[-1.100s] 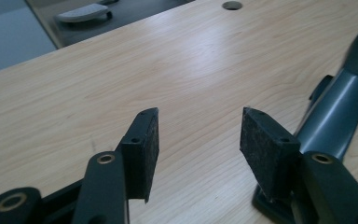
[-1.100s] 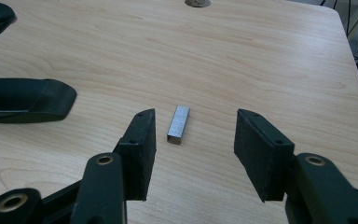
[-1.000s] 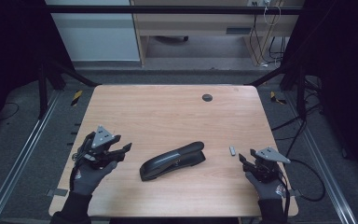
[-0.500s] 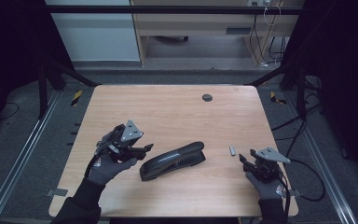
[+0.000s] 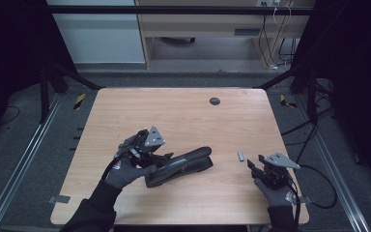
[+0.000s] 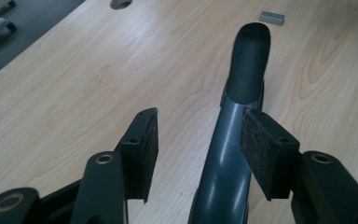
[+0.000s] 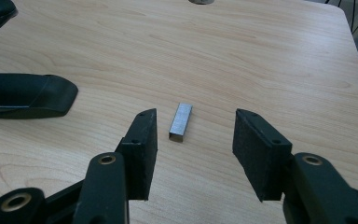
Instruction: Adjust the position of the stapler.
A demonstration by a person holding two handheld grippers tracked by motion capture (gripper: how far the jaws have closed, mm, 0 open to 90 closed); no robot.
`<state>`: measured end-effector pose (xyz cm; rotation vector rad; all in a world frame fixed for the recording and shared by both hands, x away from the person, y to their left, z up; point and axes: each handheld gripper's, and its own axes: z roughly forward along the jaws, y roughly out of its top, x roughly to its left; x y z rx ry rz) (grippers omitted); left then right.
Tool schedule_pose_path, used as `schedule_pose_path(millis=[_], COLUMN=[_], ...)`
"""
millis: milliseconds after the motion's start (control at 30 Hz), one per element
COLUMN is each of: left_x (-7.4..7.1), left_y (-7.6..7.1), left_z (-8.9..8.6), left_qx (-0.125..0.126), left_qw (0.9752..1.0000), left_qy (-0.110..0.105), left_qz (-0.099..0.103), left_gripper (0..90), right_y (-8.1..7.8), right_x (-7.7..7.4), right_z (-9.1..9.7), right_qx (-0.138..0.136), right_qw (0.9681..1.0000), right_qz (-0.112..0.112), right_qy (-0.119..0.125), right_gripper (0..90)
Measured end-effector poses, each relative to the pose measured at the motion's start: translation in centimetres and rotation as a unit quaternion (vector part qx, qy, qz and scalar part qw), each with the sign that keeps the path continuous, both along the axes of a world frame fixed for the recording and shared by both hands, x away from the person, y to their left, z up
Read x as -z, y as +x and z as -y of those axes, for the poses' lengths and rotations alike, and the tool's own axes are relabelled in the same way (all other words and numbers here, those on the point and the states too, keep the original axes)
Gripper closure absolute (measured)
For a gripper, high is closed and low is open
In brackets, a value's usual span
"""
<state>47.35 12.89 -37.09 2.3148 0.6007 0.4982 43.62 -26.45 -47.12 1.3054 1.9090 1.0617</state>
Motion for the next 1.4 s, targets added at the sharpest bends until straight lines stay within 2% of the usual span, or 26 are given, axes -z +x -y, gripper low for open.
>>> schedule_pose_path(millis=[100, 200, 367, 767, 833, 1000, 1033, 1133, 1267, 1400], left_x=[0.4, 0.6, 1.3, 3.0, 3.4, 4.0, 4.2, 4.5, 4.7, 4.8], left_y=[0.0, 0.0, 0.0, 1.1, 1.4, 1.8, 2.1, 2.3, 2.8, 2.9], left_z=[1.2, 1.6, 2.9, 5.1, 5.4, 5.8, 5.9, 6.1, 6.1, 6.2], left_qx=[0.021, 0.028, 0.044, 0.056, 0.06, 0.064, 0.067, 0.067, 0.067, 0.069], left_qw=[0.9997, 0.9995, 0.9984, 0.9953, 0.9938, 0.9928, 0.9917, 0.9915, 0.9907, 0.9902], left_qy=[0.011, 0.014, 0.031, 0.067, 0.081, 0.085, 0.092, 0.093, 0.091, 0.093], left_qz=[-0.006, -0.009, -0.018, -0.042, -0.046, -0.055, -0.06, -0.062, -0.075, -0.077], left_gripper=[46.5, 46.6, 47.0, 46.4, 46.9, 48.8, 49.4, 51.0, 53.5, 54.0], right_y=[0.0, 0.0, 0.0, 0.1, 0.1, 0.1, 0.1, 0.1, 0.1, 0.1], right_x=[-0.1, -0.1, 0.0, 0.3, 0.3, 0.3, 0.3, 0.4, 0.3, 0.4], right_z=[0.0, 0.0, -0.1, -0.1, -0.1, -0.1, -0.1, 0.0, 0.0, 0.0], right_qx=[-0.001, -0.002, -0.004, -0.009, -0.01, -0.009, -0.01, -0.011, -0.01, -0.01], right_qw=[1.0, 1.0, 1.0, 0.9999, 0.9999, 1.0, 0.9999, 0.9999, 0.9999, 0.9999], right_qz=[0.0, 0.0, 0.0, -0.003, -0.004, -0.003, -0.005, -0.003, -0.004, -0.003], right_qy=[0.003, 0.003, 0.002, -0.001, 0.0, 0.002, 0.003, 0.0, 0.004, 0.001], right_gripper=[50.2, 50.2, 50.3, 51.8, 52.4, 53.2, 53.5, 53.6, 53.9, 53.9])
